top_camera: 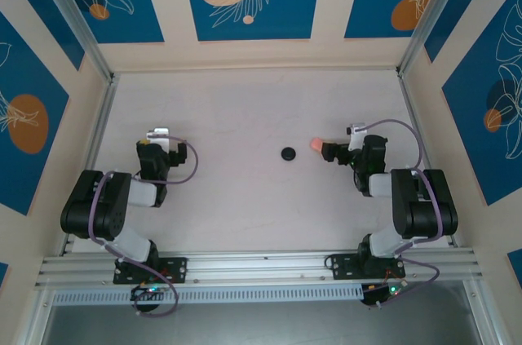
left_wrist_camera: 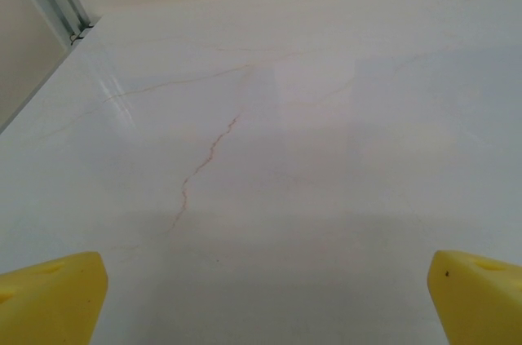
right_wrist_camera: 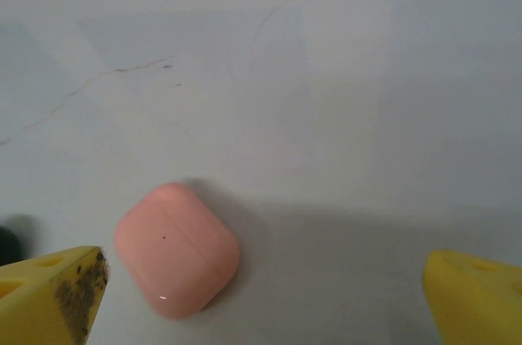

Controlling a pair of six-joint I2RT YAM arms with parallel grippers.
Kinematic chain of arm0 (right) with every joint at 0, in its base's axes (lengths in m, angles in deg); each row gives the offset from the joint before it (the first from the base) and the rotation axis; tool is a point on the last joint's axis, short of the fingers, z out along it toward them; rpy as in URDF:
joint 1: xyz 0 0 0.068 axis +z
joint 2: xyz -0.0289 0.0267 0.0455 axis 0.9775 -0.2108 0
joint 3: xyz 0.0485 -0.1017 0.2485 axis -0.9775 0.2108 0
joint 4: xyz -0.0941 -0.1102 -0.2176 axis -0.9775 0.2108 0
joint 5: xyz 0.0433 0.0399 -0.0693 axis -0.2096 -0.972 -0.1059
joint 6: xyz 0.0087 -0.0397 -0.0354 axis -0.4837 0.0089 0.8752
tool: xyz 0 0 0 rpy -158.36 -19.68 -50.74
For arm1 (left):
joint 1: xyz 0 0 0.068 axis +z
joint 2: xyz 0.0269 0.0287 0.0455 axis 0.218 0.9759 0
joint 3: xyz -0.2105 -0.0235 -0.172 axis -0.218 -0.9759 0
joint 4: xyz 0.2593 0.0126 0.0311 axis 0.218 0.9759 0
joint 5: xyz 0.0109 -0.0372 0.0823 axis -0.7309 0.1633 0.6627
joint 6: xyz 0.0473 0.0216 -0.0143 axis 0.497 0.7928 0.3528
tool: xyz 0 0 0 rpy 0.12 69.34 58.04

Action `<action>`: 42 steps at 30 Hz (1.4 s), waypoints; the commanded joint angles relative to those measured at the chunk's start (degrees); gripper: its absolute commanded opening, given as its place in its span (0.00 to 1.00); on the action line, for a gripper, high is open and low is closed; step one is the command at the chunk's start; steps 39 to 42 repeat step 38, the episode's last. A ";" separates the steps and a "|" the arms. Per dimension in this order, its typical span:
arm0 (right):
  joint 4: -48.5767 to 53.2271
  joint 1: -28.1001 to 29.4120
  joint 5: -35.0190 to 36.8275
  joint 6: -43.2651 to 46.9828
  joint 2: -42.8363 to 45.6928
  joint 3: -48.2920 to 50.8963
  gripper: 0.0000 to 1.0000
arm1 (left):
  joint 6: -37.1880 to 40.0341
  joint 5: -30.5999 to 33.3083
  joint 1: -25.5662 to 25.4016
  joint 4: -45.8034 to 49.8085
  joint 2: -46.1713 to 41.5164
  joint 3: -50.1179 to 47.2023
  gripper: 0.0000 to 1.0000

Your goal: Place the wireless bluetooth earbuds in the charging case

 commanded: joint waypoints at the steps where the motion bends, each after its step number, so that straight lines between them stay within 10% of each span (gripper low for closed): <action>1: -4.18 -0.24 -0.22 -1.26 0.17 -1.23 0.99 | -0.16 -2.34 0.33 0.29 -0.84 0.91 1.00; 13: -4.25 0.11 0.44 -1.12 0.29 -1.19 0.99 | 0.02 -2.84 0.31 0.49 -0.74 0.99 1.00; 14: -4.31 0.00 0.42 -1.17 0.25 -1.18 0.88 | 0.02 -2.84 0.29 0.49 -0.72 0.99 1.00; 15: -4.10 -0.13 0.25 -1.37 0.25 -1.26 0.07 | -0.05 -2.83 0.30 0.49 -0.72 0.99 1.00; 16: -4.08 0.00 1.12 -1.53 0.17 -1.34 0.00 | 0.02 -2.84 0.32 0.49 -0.71 0.99 1.00; 18: -3.90 0.00 1.32 -1.57 0.16 -1.41 0.01 | -0.03 -2.84 0.29 0.49 -0.81 0.99 1.00; 20: -3.98 0.12 1.49 -1.61 0.16 -1.43 1.00 | 0.02 -2.84 0.29 0.49 -0.74 0.99 1.00; 42: -3.96 0.11 1.47 -1.52 0.16 -1.33 0.99 | 0.02 -3.09 0.36 0.55 -0.77 1.00 1.00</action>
